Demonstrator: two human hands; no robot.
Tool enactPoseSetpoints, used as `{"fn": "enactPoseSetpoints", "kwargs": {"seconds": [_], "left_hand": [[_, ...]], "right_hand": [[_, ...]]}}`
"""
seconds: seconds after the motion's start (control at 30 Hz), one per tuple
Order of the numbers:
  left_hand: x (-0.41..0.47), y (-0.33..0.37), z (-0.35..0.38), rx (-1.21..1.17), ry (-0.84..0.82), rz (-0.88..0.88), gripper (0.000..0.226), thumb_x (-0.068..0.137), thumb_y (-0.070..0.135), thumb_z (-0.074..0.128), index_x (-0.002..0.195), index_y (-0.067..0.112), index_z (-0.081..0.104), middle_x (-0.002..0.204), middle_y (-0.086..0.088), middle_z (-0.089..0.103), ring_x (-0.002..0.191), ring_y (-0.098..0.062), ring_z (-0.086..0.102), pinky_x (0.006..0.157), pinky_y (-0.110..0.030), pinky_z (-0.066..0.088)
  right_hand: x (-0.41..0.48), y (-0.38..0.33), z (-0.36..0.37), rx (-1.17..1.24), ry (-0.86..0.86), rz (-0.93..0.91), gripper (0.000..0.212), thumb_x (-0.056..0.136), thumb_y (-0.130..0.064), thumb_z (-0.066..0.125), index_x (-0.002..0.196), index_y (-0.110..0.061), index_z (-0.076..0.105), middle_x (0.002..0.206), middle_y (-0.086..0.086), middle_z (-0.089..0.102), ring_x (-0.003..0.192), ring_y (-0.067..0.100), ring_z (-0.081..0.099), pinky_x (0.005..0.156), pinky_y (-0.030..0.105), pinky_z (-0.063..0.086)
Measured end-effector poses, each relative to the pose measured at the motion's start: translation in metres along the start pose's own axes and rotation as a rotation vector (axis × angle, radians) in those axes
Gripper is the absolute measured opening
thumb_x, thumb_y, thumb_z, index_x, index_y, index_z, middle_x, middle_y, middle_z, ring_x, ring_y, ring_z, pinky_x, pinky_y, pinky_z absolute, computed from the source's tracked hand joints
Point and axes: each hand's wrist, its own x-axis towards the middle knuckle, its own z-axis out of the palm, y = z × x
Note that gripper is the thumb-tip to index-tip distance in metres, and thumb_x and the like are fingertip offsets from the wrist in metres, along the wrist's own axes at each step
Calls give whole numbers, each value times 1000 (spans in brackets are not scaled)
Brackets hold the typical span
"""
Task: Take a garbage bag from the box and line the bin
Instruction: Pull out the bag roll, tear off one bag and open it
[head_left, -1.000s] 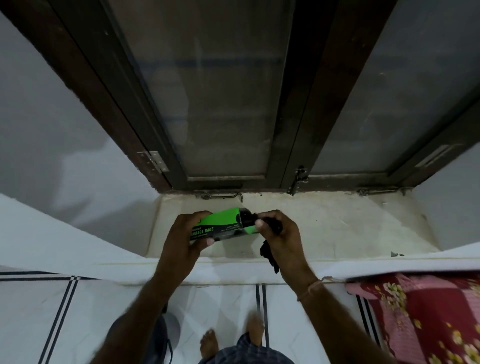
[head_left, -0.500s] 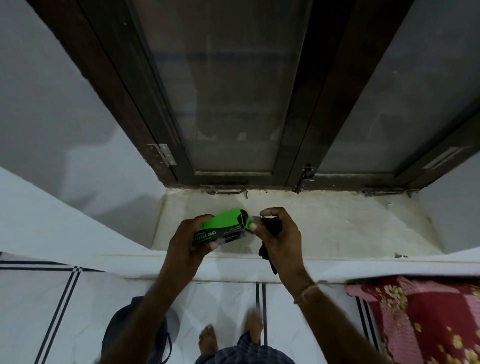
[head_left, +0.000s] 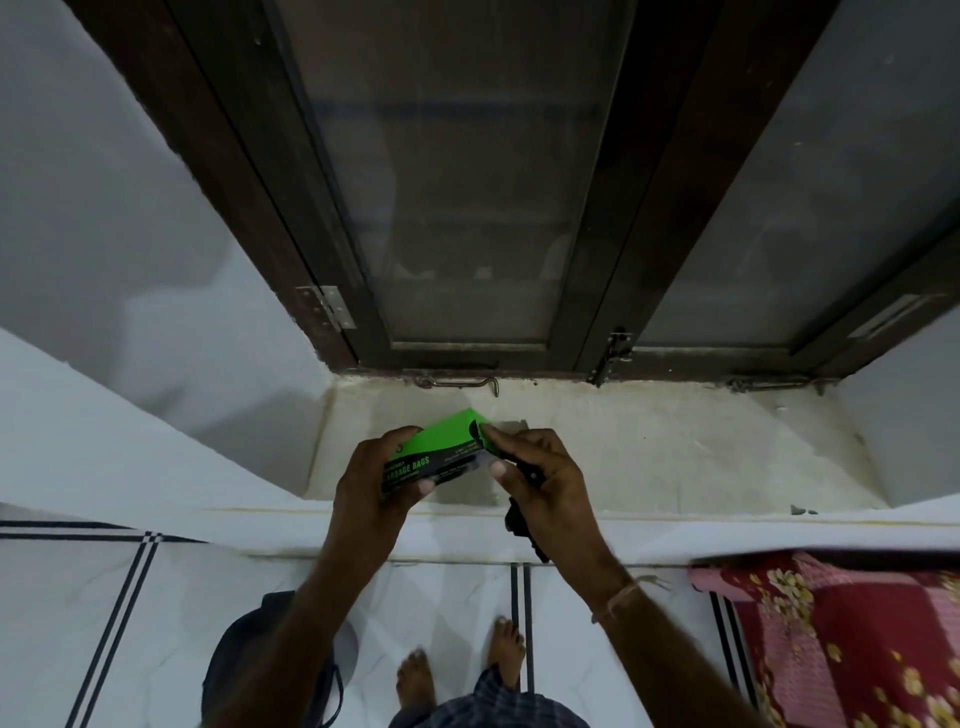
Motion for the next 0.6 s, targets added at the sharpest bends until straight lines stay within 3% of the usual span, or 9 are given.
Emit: {"fn": "enactPoseSetpoints", "kwargs": {"seconds": [0.1,0.2,0.27,0.33,0.37,0.43,0.6], "left_hand": [[1,-2,-5,-13,-8,0,57,81,35,72,136,25,59,119,-1,60,108,7,58,82,-4,46],[1,-4,-7,-27,-10,12,55,83,30,73,136,23,59,122,-1,60,111,2,59,85,-10,49],[0,-2,-7,-28,-18,32,55,83,26,73,136,24,58,123,1,59,113,-3,60,88,-19,53],[2,-2,-8,-13,-30,51,56,82,24,73,137,25,58,124,3,58,116,-7,59,91,-26,54],[2,-2,-9,-5,-37,58,57,82,24,73,137,25,58,125,4,58,116,-9,59,92,-26,54],[4,-1,-11,12,-55,79,57,82,22,73,136,26,58,125,3,58,117,-13,59,94,-29,54],[7,1,-14,55,-81,106,56,83,22,73,137,21,60,127,1,57,119,-23,58,95,-41,54]], "right_hand": [[-3,-3,-2,30,116,6,26,96,-8,69,121,-12,75,114,14,57,53,21,55,45,33,52],[-3,0,-2,135,274,136,38,95,-16,72,131,-25,66,122,14,61,57,16,52,51,26,50],[-3,-5,-3,277,280,242,40,98,-16,67,137,-23,61,96,12,68,47,11,49,44,22,46],[-3,-14,-6,308,238,255,32,101,-16,61,133,-18,65,58,2,57,36,7,42,38,18,39],[-3,-19,-7,280,209,242,29,102,-16,60,130,-16,68,53,-4,54,35,7,41,37,17,37],[-2,-29,-8,204,121,191,28,102,-16,60,128,-15,69,59,-8,61,37,9,44,39,18,39],[6,-39,-7,50,-46,159,34,99,-13,67,132,-24,70,87,10,63,54,27,47,45,25,48]]}}
